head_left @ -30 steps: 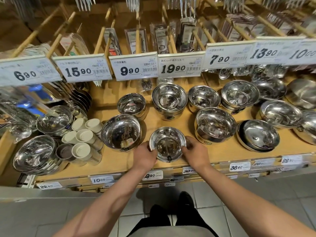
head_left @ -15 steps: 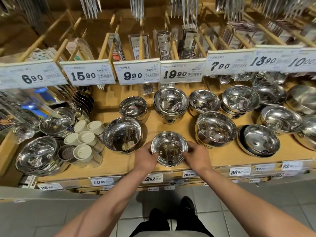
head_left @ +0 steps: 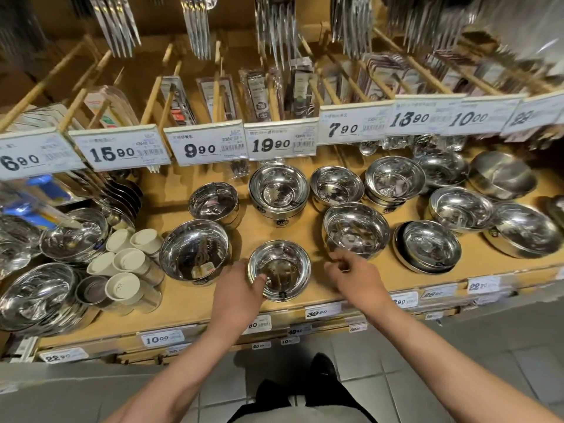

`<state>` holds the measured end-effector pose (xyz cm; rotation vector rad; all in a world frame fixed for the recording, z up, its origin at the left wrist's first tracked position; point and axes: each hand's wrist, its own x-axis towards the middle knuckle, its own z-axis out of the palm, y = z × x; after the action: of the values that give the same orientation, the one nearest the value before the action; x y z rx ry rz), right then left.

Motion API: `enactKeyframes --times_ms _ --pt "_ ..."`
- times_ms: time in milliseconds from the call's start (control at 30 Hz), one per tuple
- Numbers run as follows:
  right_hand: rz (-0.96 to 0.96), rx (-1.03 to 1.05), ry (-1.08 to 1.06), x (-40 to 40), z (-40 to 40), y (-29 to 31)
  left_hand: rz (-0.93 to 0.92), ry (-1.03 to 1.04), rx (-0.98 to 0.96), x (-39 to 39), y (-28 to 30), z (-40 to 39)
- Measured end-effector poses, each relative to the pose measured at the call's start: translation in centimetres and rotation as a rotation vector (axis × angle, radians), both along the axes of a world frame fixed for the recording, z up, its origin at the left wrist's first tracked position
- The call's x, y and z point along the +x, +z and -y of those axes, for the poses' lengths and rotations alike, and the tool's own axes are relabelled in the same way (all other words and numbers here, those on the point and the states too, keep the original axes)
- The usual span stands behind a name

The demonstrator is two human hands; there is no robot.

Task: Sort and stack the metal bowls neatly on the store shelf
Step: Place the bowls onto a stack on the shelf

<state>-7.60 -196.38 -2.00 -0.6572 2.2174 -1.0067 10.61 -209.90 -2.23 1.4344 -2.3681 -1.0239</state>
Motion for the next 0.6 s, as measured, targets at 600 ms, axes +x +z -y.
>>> enactKeyframes --times_ms 600 --pt "-0.002 -0.138 -0.127 -11.0 -3.4 5.6 -0.239 0.244 0.36 -10.4 3.7 6.6"
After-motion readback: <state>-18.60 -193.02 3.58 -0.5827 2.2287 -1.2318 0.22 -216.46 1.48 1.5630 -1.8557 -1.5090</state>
